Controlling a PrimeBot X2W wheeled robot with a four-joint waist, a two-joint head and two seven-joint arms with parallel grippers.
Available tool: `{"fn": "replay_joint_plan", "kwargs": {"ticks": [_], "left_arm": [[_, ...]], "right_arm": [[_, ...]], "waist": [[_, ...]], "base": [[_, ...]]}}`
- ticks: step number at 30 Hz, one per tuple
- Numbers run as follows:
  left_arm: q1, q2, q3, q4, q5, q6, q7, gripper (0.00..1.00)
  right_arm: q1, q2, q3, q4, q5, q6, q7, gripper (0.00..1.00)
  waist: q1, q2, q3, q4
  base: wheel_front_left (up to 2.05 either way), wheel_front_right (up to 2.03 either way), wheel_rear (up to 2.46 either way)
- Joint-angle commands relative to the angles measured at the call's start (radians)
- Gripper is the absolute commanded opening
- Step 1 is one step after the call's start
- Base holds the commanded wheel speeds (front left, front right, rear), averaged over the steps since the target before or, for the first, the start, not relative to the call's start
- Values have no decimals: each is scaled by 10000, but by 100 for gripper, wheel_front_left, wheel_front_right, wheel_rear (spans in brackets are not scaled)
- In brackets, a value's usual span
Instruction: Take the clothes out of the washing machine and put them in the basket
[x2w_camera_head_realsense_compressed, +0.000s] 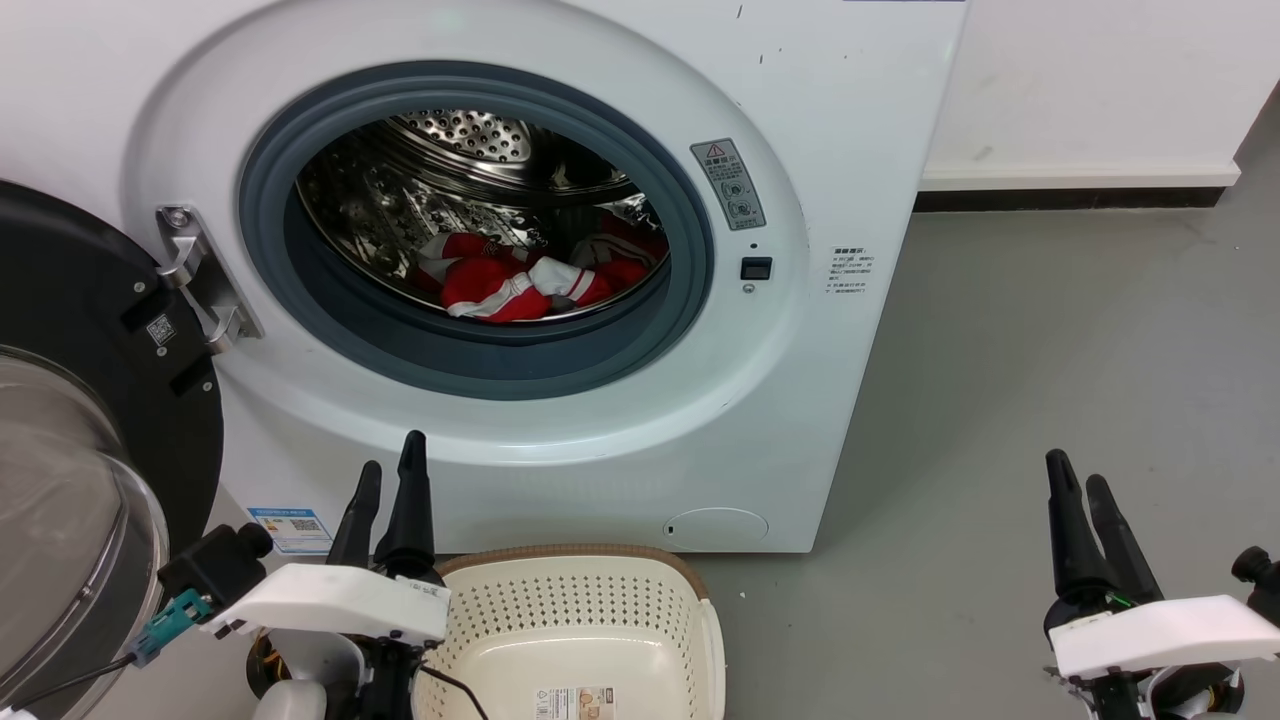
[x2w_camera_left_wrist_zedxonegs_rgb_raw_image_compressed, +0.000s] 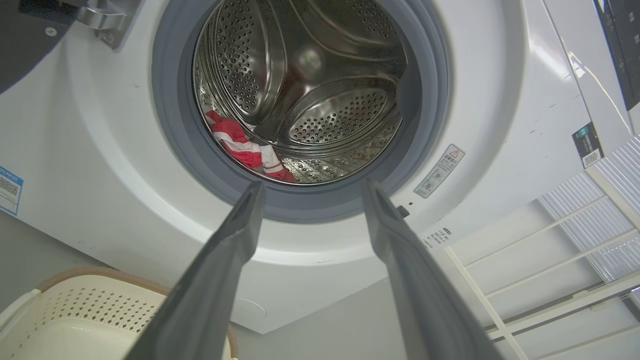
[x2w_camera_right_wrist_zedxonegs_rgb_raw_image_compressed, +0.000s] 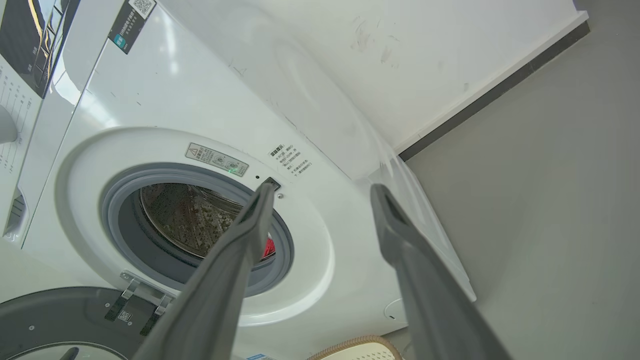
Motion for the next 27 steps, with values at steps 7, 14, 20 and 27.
{"fn": "replay_joint_plan", "kwargs": {"ticks": [7, 14, 20, 27], "left_arm": [[-269, 18, -170, -42, 1476, 168, -310, 100], [-307, 19, -315, 24, 2677, 261, -562, 100], [-314, 19, -400, 82, 3321, 312, -703, 100], [-294, 19, -496, 210, 4150, 369, -878, 100]], "right_arm": [[86, 0, 87, -122, -1474, 0, -291, 100], [185, 2, 161, -131, -2708, 0, -309, 100], [227, 3, 142, -175, -3322, 0, -309, 100], [296, 5, 113, -277, -4233, 0, -347, 100]], "waist": [[0, 0, -19, 26], [0, 0, -42, 48], [0, 0, -57, 62], [0, 0, -69, 82]], "base": [[0, 0, 0], [0, 0, 0], [0, 0, 0], [0, 0, 0]]}}
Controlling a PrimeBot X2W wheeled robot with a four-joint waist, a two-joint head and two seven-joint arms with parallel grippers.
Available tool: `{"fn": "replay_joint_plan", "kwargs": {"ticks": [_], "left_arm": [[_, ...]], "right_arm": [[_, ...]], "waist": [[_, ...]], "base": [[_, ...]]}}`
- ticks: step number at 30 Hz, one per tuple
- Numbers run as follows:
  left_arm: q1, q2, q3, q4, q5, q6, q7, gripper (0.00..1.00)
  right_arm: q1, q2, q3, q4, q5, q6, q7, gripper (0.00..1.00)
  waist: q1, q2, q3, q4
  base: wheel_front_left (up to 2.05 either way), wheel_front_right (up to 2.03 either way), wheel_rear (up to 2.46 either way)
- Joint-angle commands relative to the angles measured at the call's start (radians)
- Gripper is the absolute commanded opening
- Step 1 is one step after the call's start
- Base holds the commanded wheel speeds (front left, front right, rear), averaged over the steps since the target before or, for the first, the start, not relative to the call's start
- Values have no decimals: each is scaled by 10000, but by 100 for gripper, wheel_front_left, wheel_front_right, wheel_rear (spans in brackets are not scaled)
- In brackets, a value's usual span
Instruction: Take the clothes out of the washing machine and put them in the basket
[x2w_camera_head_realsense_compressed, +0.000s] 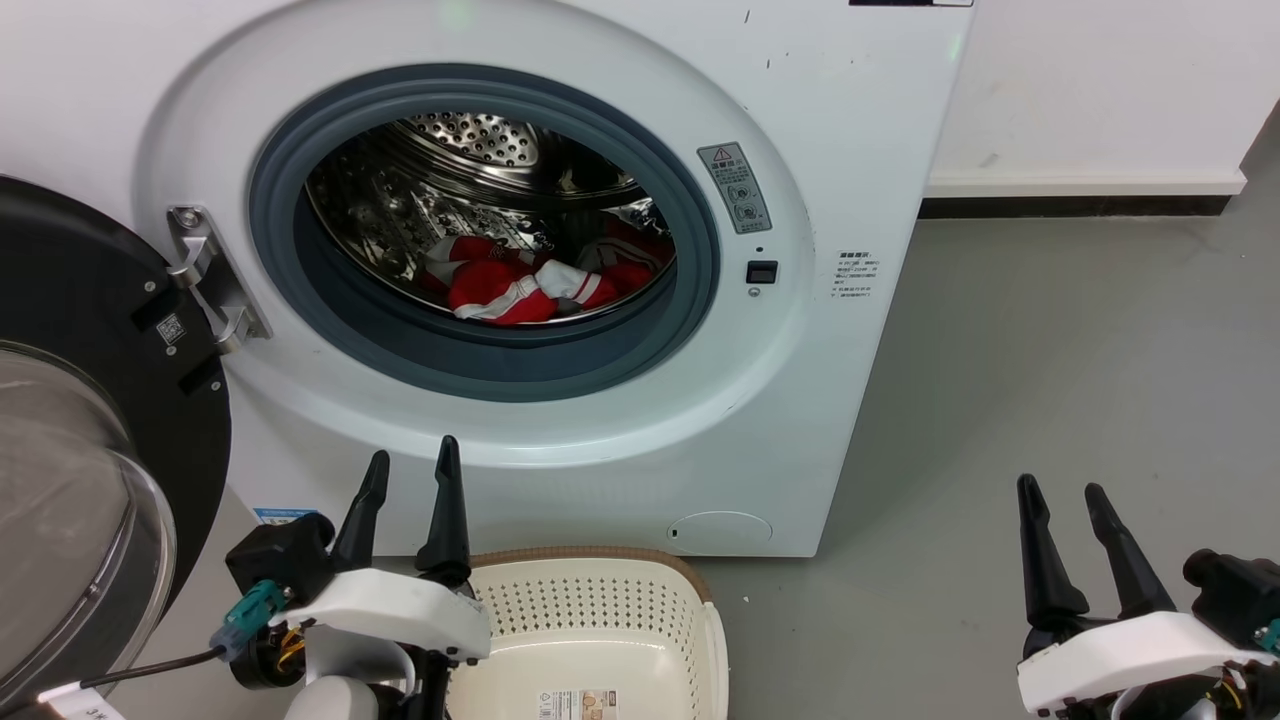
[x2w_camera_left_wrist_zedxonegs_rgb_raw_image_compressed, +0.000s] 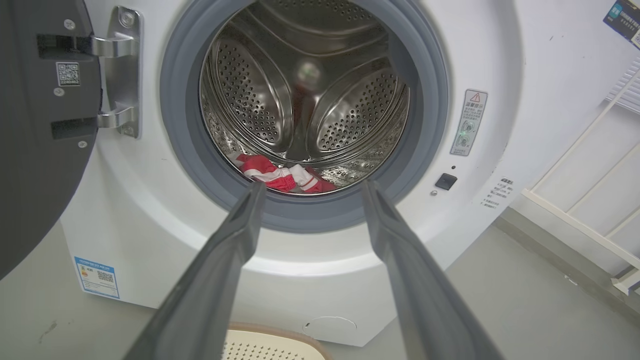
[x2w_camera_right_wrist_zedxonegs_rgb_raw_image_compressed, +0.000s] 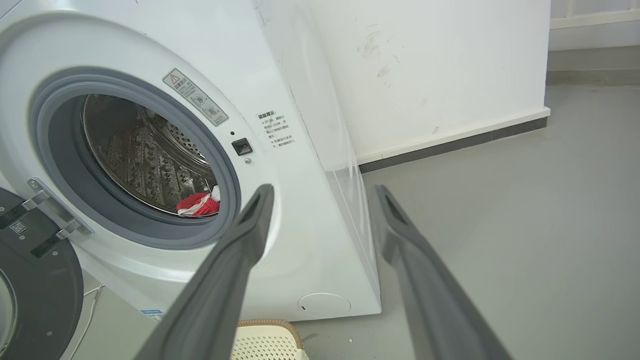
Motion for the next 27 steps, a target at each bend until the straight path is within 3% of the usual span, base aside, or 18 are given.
{"fn": "replay_joint_plan", "kwargs": {"ticks": [1, 27], "left_arm": [[-227, 15, -34, -48, 260, 48, -93, 100], [-267, 16, -292, 340, 2617, 309, -657, 100]], "right_arm": [[-3, 5, -6, -148, -236, -3, -60, 100], [225, 13, 40, -416, -2531, -3, -216, 100]], "waist": [[0, -1, 2, 3], [0, -1, 86, 111]], "base": [[0, 0, 0], [0, 0, 0]]}}
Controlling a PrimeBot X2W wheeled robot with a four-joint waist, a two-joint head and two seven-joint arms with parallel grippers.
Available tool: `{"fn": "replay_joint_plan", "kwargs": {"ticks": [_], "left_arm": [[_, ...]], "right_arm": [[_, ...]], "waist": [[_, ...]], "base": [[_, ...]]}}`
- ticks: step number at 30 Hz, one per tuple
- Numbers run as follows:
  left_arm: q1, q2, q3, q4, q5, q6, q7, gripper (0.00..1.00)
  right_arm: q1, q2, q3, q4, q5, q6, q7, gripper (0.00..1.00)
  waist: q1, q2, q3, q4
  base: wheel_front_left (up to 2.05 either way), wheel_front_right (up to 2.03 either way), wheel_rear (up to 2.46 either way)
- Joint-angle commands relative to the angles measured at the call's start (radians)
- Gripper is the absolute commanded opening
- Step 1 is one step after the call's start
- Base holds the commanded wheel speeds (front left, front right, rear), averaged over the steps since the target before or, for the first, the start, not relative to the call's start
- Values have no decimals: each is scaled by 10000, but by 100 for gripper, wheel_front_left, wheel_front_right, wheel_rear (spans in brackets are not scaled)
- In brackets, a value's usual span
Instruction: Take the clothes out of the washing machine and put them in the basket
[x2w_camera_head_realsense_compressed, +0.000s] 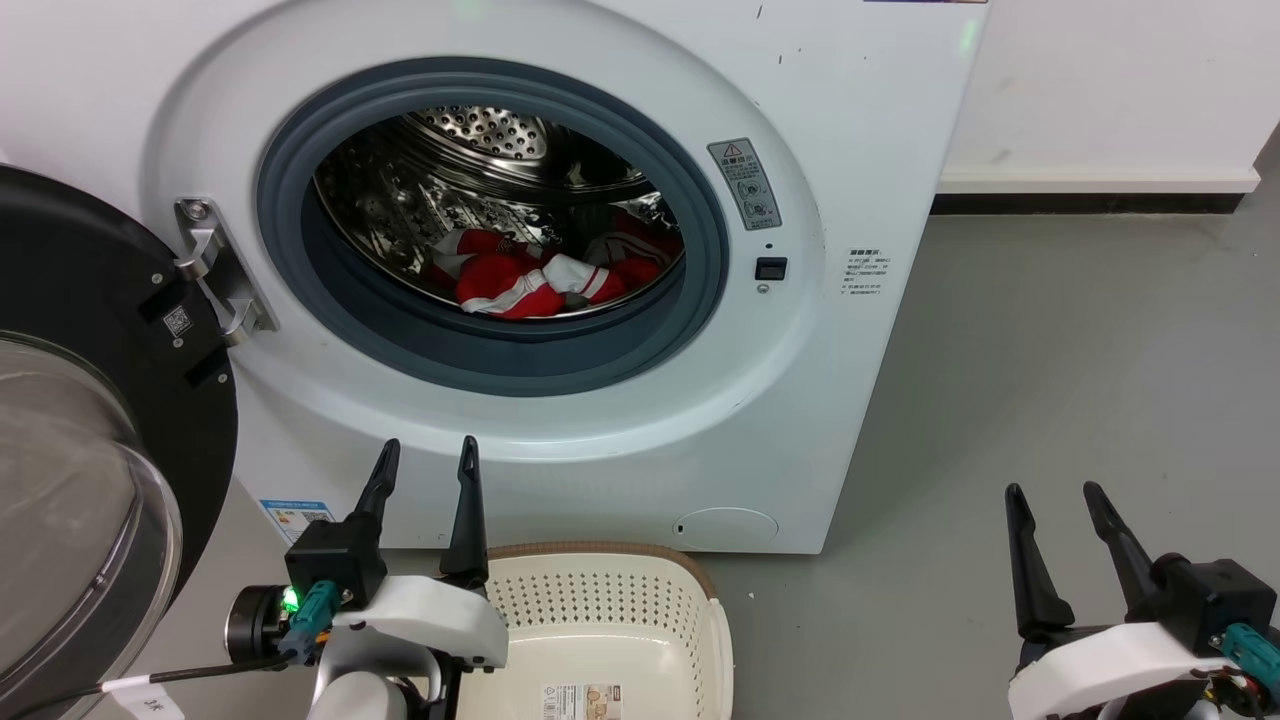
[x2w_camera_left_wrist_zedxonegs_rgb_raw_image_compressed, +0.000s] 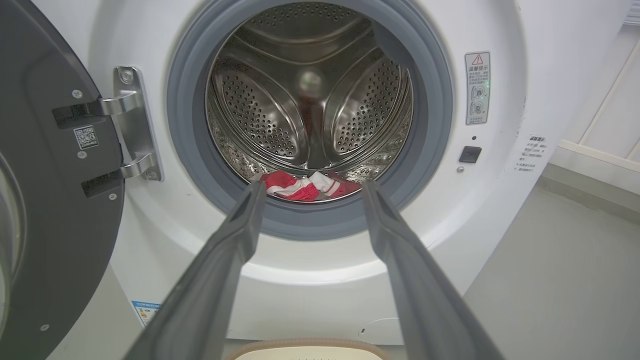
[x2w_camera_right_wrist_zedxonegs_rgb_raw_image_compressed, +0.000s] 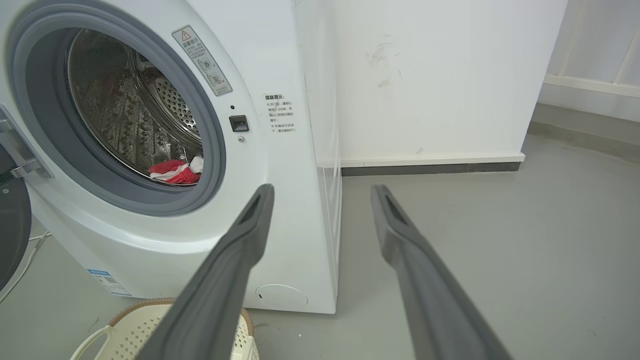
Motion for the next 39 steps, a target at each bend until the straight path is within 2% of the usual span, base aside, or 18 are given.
{"fn": "replay_joint_plan", "kwargs": {"ticks": [1, 19, 39], "left_arm": [[-117, 11, -38, -4, 222, 56, -92, 100], [-140, 10, -130, 132, 1458, 179, -434, 100], [-408, 8, -36, 353, 1371, 257, -419, 100]], "right_arm": [[23, 15, 11, -108, -185, -3, -70, 100], [160, 20, 3, -221, -1305, -5, -276, 100], [-47, 20, 0, -324, -1111, -5, -137, 100]], "waist": [[0, -1, 3, 2], [0, -1, 52, 114], [0, -1, 349, 68]], "base": [[0, 0, 0], [0, 0, 0], [0, 0, 0]]}}
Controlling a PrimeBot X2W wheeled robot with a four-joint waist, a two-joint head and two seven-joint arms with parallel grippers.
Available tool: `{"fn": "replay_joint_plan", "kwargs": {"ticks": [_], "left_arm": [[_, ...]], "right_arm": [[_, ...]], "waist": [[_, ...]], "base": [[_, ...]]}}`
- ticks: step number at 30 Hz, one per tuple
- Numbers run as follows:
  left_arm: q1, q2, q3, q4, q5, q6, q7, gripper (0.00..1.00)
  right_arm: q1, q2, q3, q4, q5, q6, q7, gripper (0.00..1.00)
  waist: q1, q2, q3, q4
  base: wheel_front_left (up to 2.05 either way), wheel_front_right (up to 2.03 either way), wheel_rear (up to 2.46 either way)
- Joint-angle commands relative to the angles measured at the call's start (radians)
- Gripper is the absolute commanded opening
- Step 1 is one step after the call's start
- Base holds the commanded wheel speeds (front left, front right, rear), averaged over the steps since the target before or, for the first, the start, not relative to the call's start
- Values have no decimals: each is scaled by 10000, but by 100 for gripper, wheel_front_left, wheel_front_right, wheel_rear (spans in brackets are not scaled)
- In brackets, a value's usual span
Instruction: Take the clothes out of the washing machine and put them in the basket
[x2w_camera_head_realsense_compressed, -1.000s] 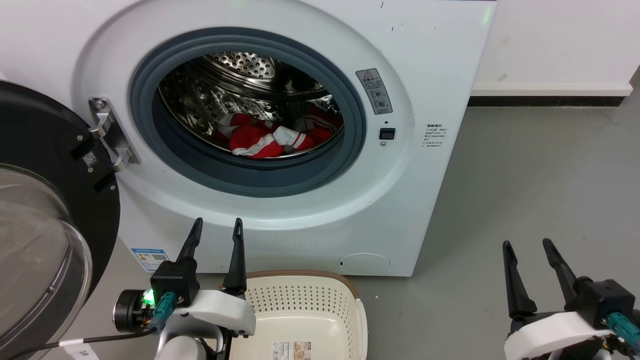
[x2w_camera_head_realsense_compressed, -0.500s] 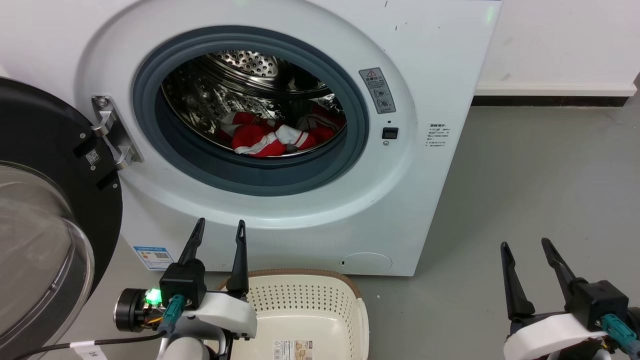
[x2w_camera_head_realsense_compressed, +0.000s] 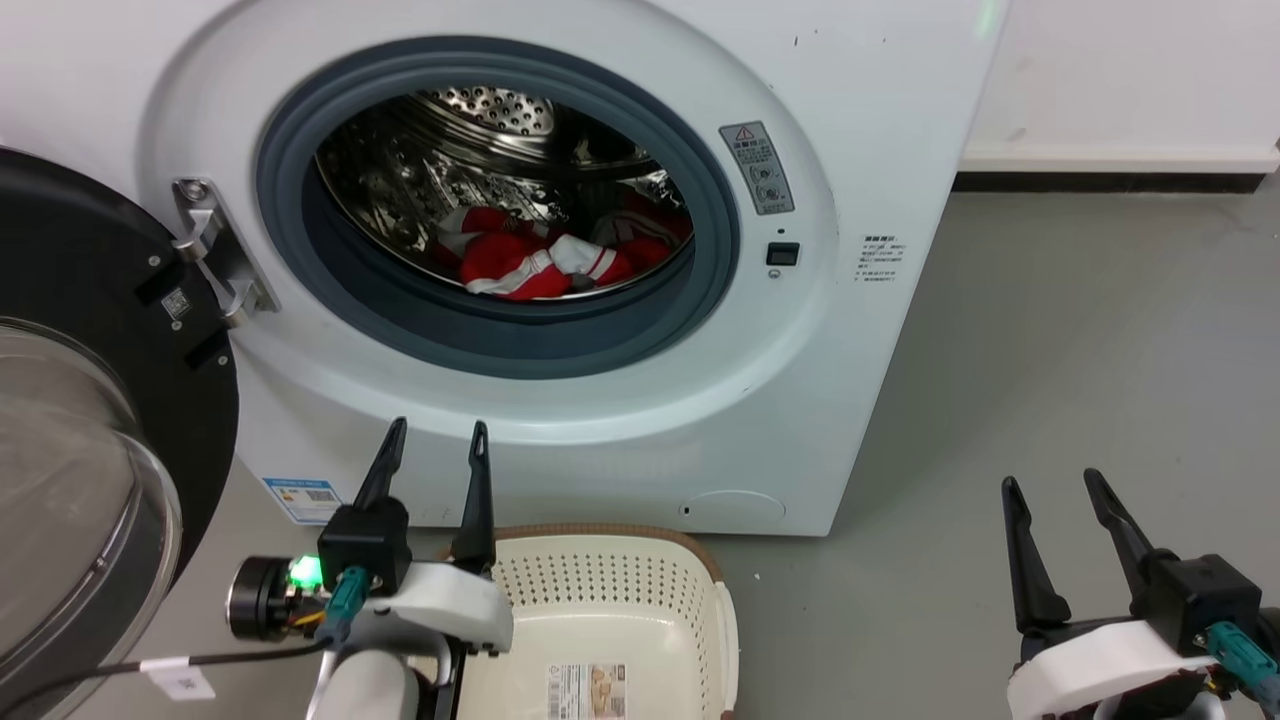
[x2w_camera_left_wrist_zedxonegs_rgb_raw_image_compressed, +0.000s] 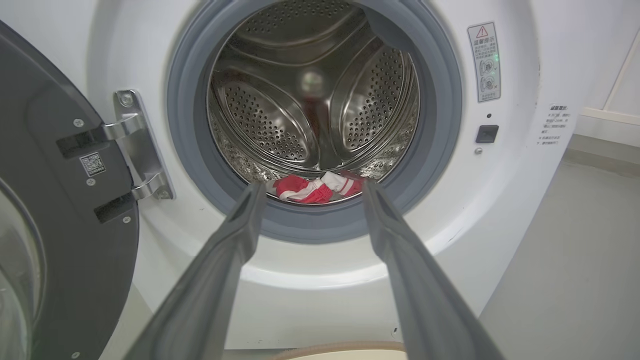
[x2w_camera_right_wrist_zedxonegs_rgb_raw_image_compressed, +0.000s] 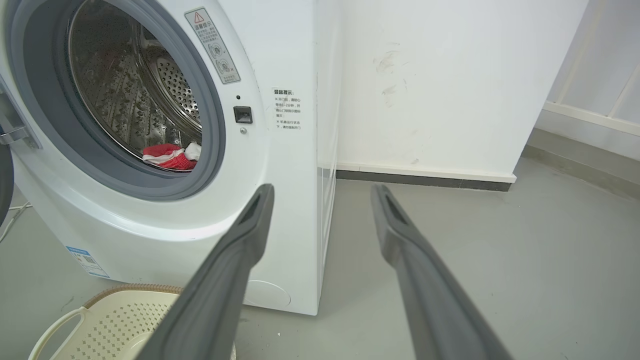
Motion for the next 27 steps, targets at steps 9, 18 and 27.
{"fn": "replay_joint_plan", "kwargs": {"ticks": [9, 18, 27], "left_arm": [[-1963, -1, 45, 1037, -94, 81, -26, 100], [-4830, 540, 359, 2906, -56, 60, -25, 100], [-7675, 1523, 382, 4748, 157, -32, 378, 100]], "right_arm": [[-824, 18, 276, -617, -22, -5, 65, 100], [-1695, 23, 572, -1138, 49, -5, 6, 100], [-2412, 28, 891, -1049, 280, -5, -270, 100]], "waist": [[0, 0, 1700, -476], [0, 0, 3632, -1121], [0, 0, 5174, -1731]], "base": [[0, 0, 0], [0, 0, 0], [0, 0, 0]]}}
